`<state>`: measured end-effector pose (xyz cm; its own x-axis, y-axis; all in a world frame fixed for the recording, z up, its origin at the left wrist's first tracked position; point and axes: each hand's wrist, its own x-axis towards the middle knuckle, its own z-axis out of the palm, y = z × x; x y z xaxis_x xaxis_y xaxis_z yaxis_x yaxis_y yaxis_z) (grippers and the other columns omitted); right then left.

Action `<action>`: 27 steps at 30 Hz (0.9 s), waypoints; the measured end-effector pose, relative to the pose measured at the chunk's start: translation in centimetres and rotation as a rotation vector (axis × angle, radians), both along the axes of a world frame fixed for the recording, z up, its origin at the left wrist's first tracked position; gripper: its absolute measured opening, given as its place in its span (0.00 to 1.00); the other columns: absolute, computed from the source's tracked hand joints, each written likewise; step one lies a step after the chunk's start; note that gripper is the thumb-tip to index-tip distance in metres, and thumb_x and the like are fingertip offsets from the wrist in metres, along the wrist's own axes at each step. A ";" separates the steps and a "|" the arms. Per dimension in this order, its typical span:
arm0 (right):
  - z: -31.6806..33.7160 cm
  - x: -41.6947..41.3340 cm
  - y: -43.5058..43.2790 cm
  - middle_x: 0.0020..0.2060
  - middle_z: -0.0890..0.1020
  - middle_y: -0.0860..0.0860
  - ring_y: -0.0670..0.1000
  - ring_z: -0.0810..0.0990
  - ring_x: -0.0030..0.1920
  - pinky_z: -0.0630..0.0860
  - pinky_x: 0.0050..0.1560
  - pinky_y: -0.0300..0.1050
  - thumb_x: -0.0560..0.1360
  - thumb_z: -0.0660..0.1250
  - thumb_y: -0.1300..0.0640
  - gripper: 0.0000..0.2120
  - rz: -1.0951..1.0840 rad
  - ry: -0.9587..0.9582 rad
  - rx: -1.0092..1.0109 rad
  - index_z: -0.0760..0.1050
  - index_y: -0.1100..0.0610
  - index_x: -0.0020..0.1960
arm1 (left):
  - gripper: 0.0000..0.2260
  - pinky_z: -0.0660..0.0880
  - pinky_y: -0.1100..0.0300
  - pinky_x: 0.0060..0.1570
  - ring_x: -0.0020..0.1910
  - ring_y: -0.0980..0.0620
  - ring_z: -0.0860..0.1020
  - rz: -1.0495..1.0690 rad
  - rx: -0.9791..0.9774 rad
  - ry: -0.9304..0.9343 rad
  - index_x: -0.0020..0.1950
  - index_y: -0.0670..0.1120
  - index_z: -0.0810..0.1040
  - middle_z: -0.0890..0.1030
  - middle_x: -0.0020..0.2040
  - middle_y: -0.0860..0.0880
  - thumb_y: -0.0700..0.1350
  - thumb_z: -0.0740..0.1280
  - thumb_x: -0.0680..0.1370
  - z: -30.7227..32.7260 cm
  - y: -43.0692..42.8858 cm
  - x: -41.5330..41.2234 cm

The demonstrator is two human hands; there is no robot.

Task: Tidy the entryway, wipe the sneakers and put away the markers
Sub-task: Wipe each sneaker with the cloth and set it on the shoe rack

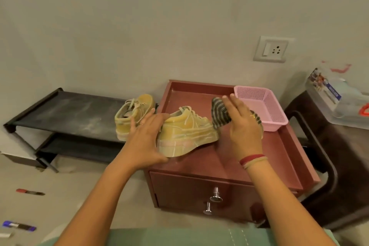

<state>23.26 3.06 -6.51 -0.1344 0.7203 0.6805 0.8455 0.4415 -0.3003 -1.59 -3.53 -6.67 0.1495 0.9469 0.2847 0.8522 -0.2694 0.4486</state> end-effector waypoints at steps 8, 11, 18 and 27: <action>0.2 -6.7 -2.2 0.69 0.70 0.55 0.54 0.66 0.70 0.59 0.72 0.45 0.72 0.51 0.68 0.27 0.330 -0.034 -0.113 0.69 0.57 0.69 | 0.41 0.51 0.37 0.71 0.73 0.52 0.61 -0.057 -0.015 -0.093 0.69 0.58 0.62 0.67 0.64 0.62 0.59 0.71 0.57 -0.5 -0.5 -2.2; -0.9 -8.6 -4.5 0.65 0.74 0.57 0.56 0.68 0.69 0.59 0.72 0.49 0.75 0.52 0.66 0.21 0.539 -0.238 -0.045 0.70 0.61 0.67 | 0.42 0.54 0.37 0.70 0.72 0.52 0.63 -0.027 -0.002 -0.138 0.69 0.57 0.63 0.69 0.65 0.60 0.61 0.71 0.56 -0.6 -0.4 -3.0; -1.0 -8.3 -3.7 0.65 0.75 0.56 0.54 0.68 0.68 0.60 0.72 0.45 0.76 0.52 0.67 0.21 0.635 -0.347 -0.054 0.71 0.61 0.66 | 0.44 0.47 0.42 0.73 0.70 0.58 0.62 -0.015 -0.015 -0.147 0.69 0.53 0.65 0.69 0.62 0.63 0.62 0.69 0.54 -0.3 -0.3 -3.4; 0.0 -7.5 -3.4 0.63 0.76 0.56 0.54 0.72 0.65 0.68 0.66 0.49 0.74 0.52 0.67 0.21 0.674 -0.257 -0.122 0.74 0.60 0.63 | 0.47 0.38 0.47 0.73 0.70 0.64 0.53 -0.013 -0.039 -0.183 0.72 0.54 0.63 0.62 0.63 0.64 0.62 0.68 0.54 0.2 -0.4 -3.2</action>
<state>15.72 -0.36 -6.55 -0.7198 0.4937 0.4880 0.4525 0.8668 -0.2096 -4.82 -3.96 -6.43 0.1106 0.9560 0.2718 0.7518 -0.2594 0.6062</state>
